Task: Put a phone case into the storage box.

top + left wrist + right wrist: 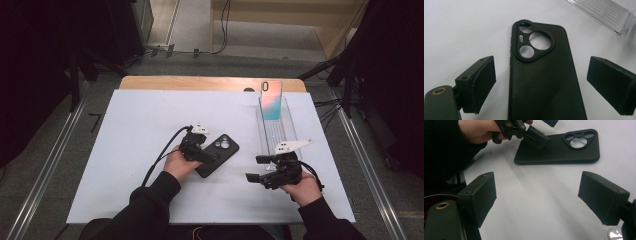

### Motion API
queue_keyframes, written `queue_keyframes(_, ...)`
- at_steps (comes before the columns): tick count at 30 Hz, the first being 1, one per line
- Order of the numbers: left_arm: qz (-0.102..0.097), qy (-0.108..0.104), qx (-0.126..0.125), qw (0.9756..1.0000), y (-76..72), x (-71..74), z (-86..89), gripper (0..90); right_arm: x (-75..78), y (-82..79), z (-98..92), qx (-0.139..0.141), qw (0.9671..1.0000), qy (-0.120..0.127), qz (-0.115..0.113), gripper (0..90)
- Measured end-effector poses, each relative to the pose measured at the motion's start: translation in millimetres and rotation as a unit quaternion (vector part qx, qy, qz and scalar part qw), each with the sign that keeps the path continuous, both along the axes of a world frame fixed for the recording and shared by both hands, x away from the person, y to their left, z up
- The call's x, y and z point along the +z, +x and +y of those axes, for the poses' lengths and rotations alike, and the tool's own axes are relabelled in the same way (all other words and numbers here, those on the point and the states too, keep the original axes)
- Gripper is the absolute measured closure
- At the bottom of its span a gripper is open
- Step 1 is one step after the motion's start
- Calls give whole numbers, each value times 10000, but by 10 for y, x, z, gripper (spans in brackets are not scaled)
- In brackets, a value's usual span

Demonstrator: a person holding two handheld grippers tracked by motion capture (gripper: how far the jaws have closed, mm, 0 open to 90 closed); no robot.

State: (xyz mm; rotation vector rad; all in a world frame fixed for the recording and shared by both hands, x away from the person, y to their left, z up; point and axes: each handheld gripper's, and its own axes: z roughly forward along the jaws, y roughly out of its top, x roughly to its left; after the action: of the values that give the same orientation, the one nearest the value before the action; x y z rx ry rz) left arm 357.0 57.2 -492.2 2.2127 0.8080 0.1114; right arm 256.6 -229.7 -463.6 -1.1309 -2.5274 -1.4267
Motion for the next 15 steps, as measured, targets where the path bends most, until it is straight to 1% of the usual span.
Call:
queue_keyframes(3,10,55,-20,10000,-4,-31,-8,91,-5,2,-2,-8,10000,9,-2,131)
queue_keyframes(5,12,73,-3,10000,-10,-62,-8,91,-7,3,-3,-13,10000,11,6,131)
queue_keyframes(6,27,37,27,10000,-13,-80,-8,92,-8,5,-5,-12,10000,17,17,131)
queue_keyframes(8,22,80,49,10000,-23,-105,-11,91,-16,8,-8,-15,10000,55,38,131)
queue_keyframes(11,28,168,-32,9999,-46,-149,-28,91,-23,10,-12,-21,10000,49,56,131)
queue_keyframes(12,-60,252,-81,9996,-59,-156,-35,85,-24,11,-14,-22,10000,44,56,131)
queue_keyframes(13,-123,290,-100,9995,-72,-161,-45,83,-27,12,-16,-24,10000,54,59,131)
queue_keyframes(15,-164,295,-95,9994,-82,-169,-49,81,-31,15,-20,-28,10000,57,51,131)
